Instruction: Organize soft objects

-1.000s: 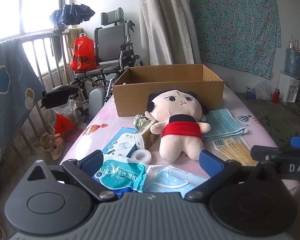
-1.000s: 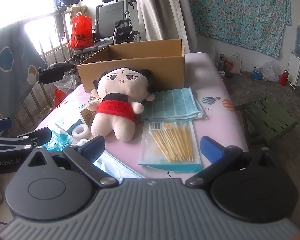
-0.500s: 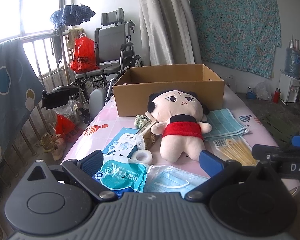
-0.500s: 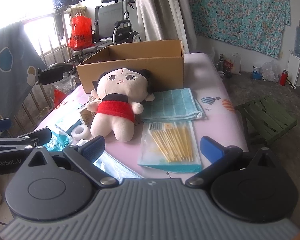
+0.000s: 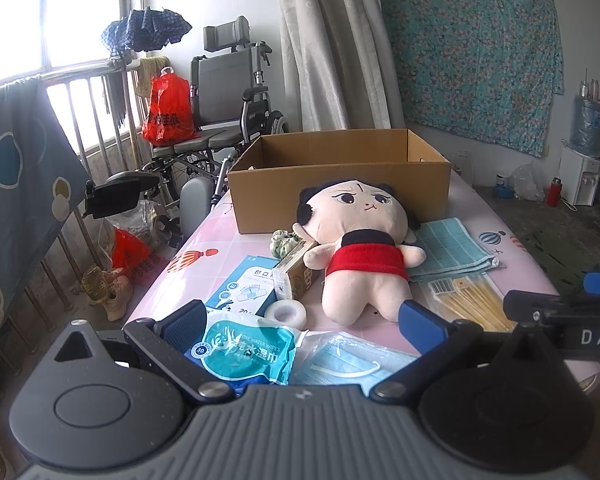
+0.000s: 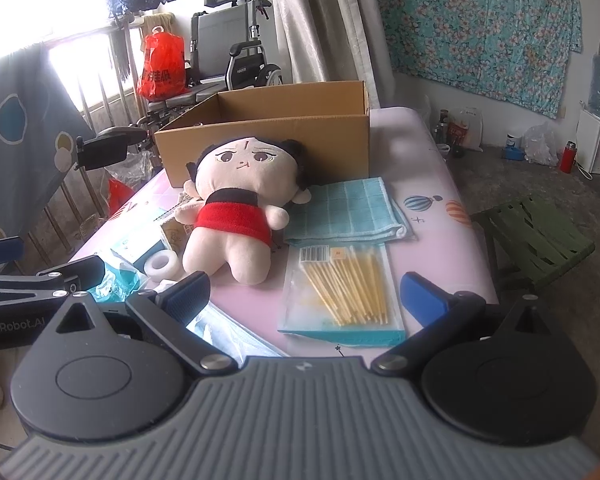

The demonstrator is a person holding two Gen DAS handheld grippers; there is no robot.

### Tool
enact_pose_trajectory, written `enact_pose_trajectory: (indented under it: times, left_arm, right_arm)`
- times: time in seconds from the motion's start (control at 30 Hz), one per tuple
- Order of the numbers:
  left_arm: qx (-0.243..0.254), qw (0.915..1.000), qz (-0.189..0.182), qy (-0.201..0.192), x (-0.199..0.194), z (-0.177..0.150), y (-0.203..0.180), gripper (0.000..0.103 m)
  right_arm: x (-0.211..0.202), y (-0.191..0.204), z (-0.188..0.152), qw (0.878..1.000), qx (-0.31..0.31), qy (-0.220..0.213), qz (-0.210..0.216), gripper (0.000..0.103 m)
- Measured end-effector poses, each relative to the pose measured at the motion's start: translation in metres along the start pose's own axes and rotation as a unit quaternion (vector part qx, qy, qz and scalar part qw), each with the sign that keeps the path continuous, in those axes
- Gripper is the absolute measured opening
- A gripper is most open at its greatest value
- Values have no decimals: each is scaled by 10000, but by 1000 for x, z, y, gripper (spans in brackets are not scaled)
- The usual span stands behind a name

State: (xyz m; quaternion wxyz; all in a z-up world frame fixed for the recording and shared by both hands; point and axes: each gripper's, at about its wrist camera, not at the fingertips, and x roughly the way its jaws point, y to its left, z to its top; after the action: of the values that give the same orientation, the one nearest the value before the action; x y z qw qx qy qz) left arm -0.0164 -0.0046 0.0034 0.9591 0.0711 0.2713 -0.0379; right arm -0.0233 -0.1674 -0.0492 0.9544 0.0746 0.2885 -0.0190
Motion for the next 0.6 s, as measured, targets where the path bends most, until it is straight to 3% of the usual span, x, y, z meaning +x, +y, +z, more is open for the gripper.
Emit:
enact_pose_trajectory:
  times: [0.6]
  left_arm:
    - [-45,10000,86,14,2,-2,6,103]
  right_arm:
    - [0,-3,-2,10000,42,14,-38,102]
